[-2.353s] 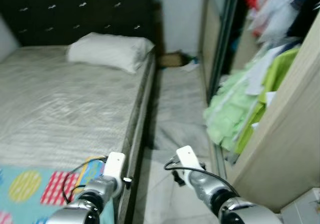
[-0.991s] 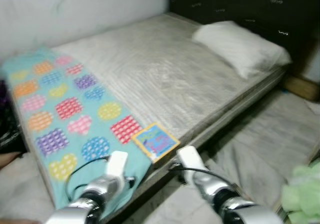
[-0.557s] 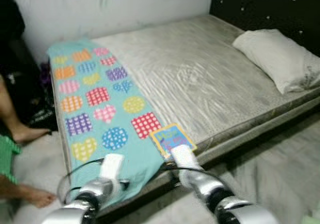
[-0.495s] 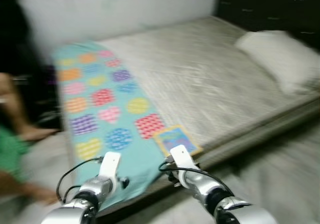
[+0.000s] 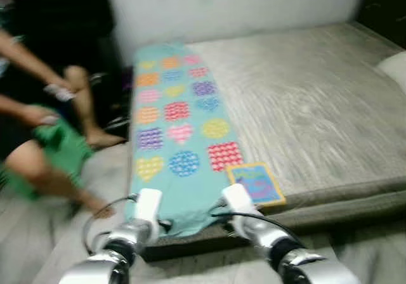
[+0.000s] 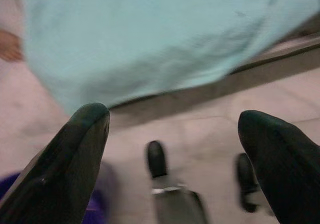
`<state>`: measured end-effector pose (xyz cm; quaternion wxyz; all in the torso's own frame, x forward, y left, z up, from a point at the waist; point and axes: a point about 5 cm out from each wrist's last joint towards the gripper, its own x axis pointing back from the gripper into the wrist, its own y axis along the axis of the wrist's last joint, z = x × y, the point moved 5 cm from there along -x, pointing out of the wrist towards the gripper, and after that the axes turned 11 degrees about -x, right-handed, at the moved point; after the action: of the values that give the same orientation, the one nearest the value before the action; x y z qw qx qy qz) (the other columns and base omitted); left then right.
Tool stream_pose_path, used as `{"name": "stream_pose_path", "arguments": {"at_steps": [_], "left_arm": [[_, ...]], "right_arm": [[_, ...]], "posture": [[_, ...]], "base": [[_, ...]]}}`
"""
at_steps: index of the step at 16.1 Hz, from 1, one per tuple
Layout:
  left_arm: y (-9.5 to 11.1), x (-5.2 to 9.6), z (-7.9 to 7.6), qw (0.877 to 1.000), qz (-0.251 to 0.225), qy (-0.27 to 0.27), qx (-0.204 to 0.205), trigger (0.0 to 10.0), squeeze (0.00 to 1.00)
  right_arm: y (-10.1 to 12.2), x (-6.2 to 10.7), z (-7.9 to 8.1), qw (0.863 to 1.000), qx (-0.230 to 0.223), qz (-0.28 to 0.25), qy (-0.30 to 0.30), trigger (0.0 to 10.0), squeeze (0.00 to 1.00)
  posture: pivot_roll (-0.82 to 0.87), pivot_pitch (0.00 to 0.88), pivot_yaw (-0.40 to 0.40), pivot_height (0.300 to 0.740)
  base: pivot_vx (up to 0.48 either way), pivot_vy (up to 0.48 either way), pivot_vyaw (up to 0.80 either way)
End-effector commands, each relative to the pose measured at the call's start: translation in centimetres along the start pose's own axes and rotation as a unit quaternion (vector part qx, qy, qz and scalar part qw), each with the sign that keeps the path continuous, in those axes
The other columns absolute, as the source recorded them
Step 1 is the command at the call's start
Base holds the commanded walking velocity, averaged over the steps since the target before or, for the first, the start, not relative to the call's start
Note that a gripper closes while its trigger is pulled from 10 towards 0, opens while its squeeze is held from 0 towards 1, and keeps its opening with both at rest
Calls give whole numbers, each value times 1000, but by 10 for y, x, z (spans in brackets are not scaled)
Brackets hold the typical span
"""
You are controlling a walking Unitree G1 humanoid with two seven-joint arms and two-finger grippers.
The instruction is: Clean up the room
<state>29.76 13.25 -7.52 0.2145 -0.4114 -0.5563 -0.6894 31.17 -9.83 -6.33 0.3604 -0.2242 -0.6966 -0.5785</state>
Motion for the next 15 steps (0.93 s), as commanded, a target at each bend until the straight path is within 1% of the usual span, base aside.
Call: {"name": "stream_pose_path", "arguments": {"at_steps": [1, 3, 6, 13, 15], "left_arm": [[-5, 2, 14, 1000, 6, 16, 0, 10000, 0], [-4, 2, 13, 1000, 2, 13, 0, 10000, 0], [1, 2, 11, 1000, -10, 6, 1, 10000, 0], [3, 2, 12, 1000, -13, 6, 0, 10000, 0], [7, 2, 13, 1000, -21, 11, -10, 10000, 0]], "right_arm": [[8, 0, 14, 1000, -1, -8, 16, 10000, 0], [9, 0, 13, 1000, -11, -10, 14, 10000, 0], [9, 0, 12, 1000, -14, -10, 13, 10000, 0], [10, 0, 13, 1000, -13, -11, 15, 10000, 0], [16, 0, 9, 1000, -20, -23, 5, 10000, 0]], "posture": [[-102, 0, 21, 740], [-102, 0, 22, 740], [-104, 0, 23, 740], [-103, 0, 24, 740], [-105, 0, 31, 740]], "base": [[0, 0, 800], [0, 0, 0], [0, 0, 0], [0, 0, 0], [0, 0, 0]]}}
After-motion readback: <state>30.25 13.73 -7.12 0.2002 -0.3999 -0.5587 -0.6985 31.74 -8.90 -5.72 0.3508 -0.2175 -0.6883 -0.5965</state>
